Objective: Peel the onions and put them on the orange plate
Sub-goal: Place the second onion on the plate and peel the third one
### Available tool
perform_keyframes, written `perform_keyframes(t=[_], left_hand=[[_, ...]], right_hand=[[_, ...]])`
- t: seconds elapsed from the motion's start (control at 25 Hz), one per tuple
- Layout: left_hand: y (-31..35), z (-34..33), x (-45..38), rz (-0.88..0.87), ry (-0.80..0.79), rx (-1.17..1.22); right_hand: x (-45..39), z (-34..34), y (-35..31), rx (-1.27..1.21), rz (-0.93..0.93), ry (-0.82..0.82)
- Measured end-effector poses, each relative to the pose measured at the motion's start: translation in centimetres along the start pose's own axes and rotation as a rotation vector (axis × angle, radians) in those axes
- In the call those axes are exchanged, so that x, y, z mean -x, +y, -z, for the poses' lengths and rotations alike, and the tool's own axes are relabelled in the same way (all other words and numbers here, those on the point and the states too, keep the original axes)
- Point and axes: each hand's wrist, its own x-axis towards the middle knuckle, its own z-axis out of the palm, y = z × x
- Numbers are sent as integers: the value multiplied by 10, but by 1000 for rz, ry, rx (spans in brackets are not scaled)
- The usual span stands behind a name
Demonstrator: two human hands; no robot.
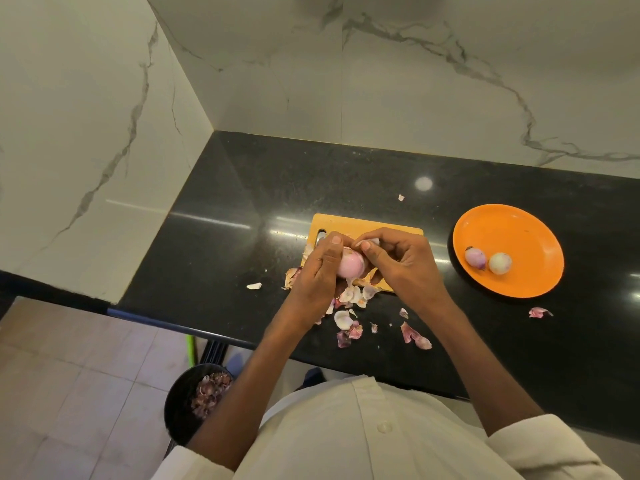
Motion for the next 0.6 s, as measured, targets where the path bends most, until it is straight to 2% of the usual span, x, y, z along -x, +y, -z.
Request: perform_keyframes(t=[0.16,0.32,0.48,0.6], left_hand=[[-5,0,-1,62,66,185],[-9,3,-3,139,140,405],[-4,2,-1,158,143,422],[-6,3,0,108,125,323]], right_hand=[[3,-7,-2,-89,-125,73],[5,-15,-6,-204,-229,-4],[7,-18,-6,31,-80,12],[5,-18,-3,196,62,-4]])
